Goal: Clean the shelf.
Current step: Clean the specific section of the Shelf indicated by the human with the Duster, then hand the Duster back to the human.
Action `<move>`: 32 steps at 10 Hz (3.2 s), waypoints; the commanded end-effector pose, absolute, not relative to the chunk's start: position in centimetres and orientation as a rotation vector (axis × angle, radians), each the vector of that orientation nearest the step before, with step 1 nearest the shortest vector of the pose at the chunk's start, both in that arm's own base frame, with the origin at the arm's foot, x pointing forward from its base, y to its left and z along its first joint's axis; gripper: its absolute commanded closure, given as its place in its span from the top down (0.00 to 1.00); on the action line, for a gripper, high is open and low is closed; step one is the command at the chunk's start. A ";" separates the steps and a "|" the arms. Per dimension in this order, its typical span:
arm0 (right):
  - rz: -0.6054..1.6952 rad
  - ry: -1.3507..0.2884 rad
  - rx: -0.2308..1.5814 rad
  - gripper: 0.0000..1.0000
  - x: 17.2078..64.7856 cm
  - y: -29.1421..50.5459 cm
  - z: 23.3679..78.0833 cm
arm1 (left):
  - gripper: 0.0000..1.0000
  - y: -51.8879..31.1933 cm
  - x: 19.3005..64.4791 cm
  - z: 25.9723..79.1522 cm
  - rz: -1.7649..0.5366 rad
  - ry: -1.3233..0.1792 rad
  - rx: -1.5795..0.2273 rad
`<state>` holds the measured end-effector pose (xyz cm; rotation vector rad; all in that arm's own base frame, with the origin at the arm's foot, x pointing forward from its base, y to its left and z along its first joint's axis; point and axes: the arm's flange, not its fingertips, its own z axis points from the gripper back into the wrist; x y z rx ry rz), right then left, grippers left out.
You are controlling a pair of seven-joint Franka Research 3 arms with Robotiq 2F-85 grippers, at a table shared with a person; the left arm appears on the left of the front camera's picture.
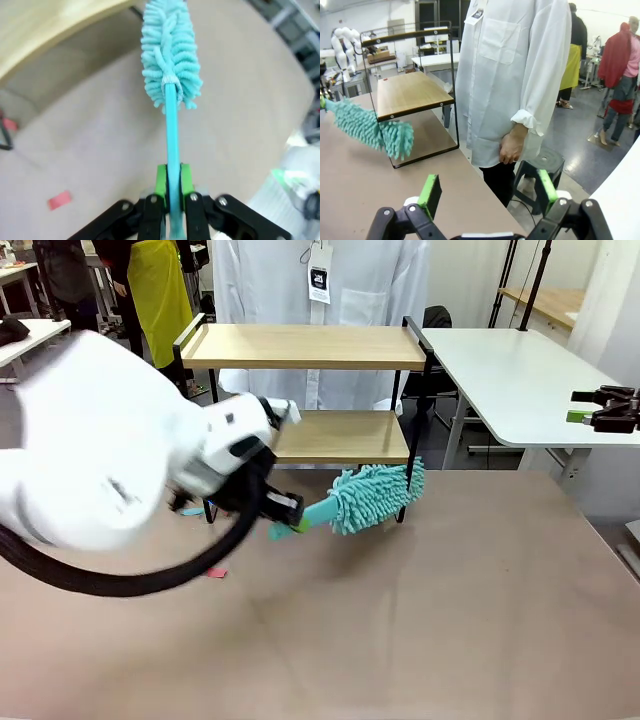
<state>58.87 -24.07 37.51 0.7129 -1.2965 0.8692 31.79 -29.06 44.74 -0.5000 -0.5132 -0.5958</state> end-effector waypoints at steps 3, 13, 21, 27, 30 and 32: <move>0.874 -1.298 0.705 1.00 59.0 -23.8 37.9 | 0.13 -16.7 29.6 46.4 -0.758 -0.378 -0.581; 0.874 -1.298 0.705 1.00 59.0 -23.8 37.9 | 0.13 -11.2 25.2 62.2 -1.066 -0.121 -0.063; 0.874 -1.298 0.705 1.00 59.0 -23.8 37.9 | 0.13 -10.9 24.0 60.1 -1.026 -0.124 -0.048; 0.869 -1.296 0.713 1.00 58.9 -24.1 37.5 | 0.13 -11.0 24.0 60.3 -1.035 -0.107 -0.051; 1.114 -1.185 0.915 1.00 59.4 -19.6 43.6 | 0.13 -10.3 25.4 58.5 -1.135 -0.320 -0.194; 1.236 -1.018 1.028 1.00 58.7 -16.2 47.5 | 0.13 -9.8 26.5 56.5 -1.175 -0.459 -0.313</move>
